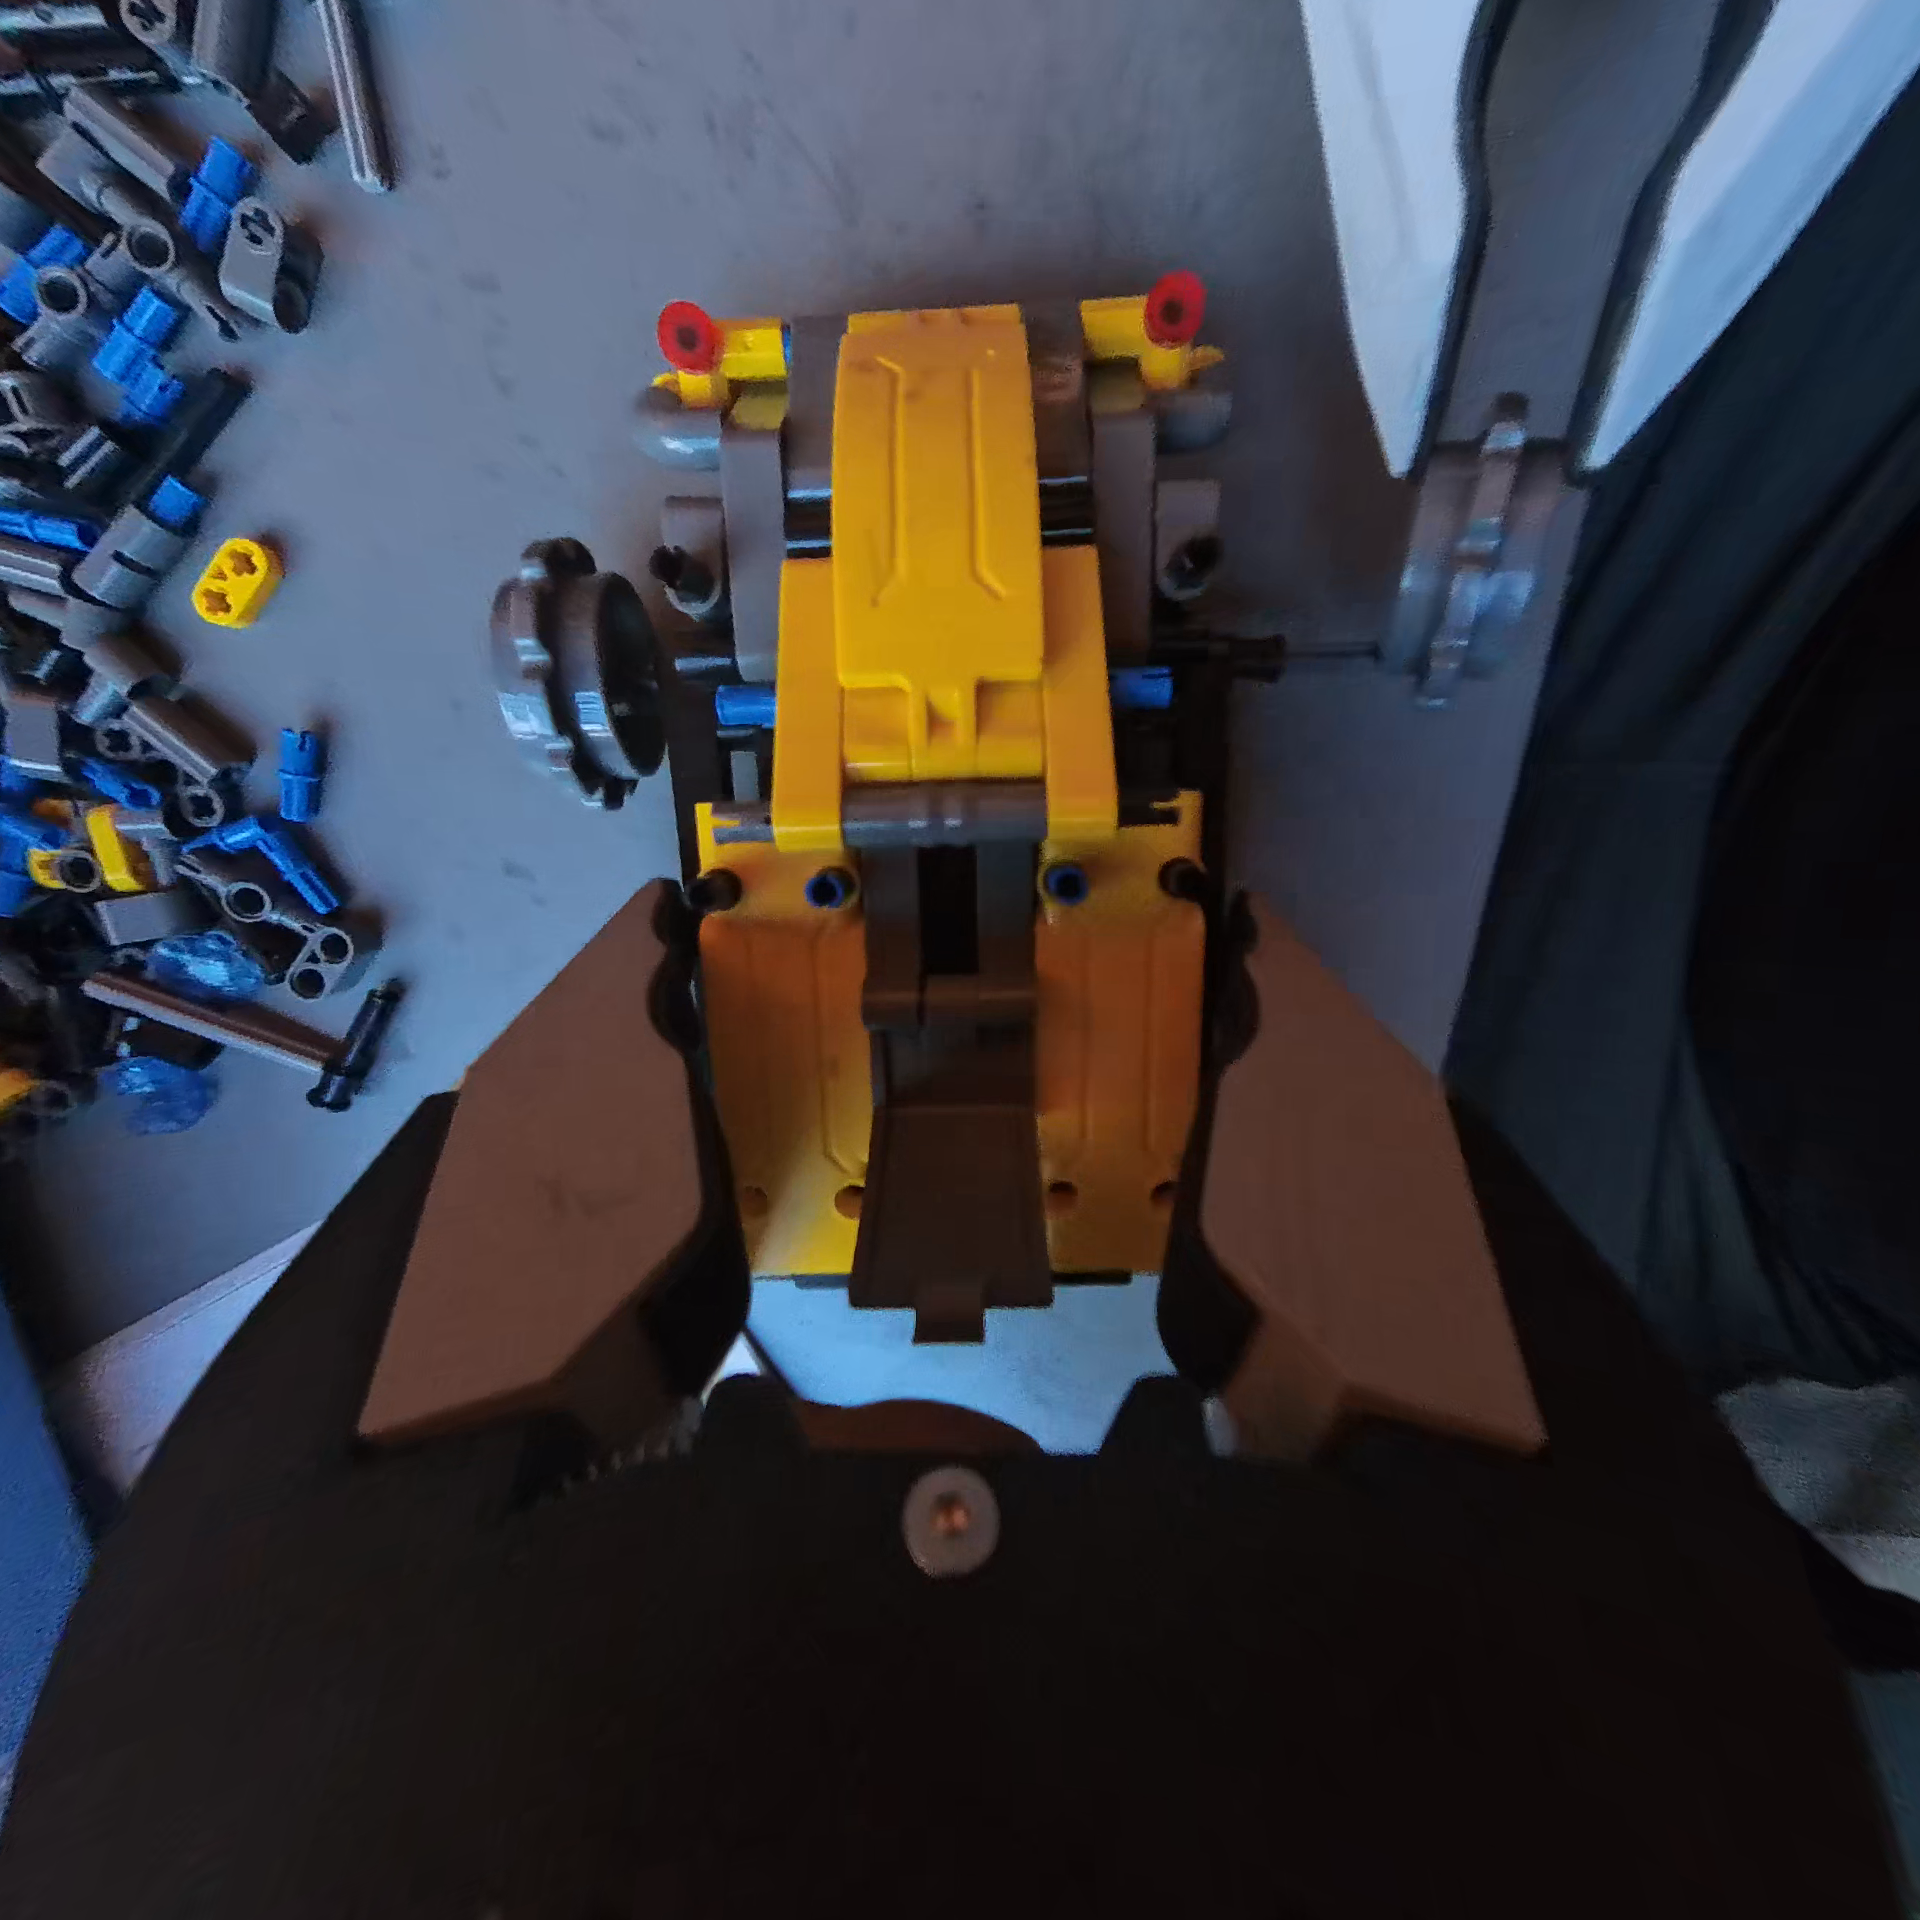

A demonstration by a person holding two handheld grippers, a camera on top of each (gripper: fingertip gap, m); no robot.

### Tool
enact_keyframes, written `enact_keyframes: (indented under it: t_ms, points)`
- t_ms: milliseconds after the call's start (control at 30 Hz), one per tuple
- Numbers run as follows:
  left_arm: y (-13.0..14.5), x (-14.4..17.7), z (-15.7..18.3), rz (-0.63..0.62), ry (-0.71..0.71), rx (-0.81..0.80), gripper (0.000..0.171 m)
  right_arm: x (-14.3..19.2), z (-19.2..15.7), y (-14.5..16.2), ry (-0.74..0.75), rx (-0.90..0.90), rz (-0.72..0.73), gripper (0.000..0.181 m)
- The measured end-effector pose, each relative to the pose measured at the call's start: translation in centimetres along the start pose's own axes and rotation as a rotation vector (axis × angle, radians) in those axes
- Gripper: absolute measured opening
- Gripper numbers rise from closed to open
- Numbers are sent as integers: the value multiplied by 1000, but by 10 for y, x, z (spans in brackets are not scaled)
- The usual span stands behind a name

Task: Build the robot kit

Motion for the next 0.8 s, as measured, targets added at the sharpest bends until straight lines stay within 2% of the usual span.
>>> enact_keyframes:
  t_ms: [100,333,567,800]
  points:
    - [-1,3,-2,35,57,36,98,0,2,-2,8,23,-3,14]
    - [0,2,-1,34,41,18,98,-1,-1,-11,-62,69,27,14]
    - [-1,4,-1,13,66,13,98,-6,1,-12,-53,79,5,14]
    - [-2,9,-4,32,155,68,98,-5,0,-19,-73,91,19,14]
Point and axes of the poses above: each gripper's, where its closed fingertips meet, x back along the fingers, y out of its underside, z = x × y across the jaws, the point moved 5 cm from there along x, back along the fingers, and after that the axes turned 5 degrees about z, right-handed, at the moved point
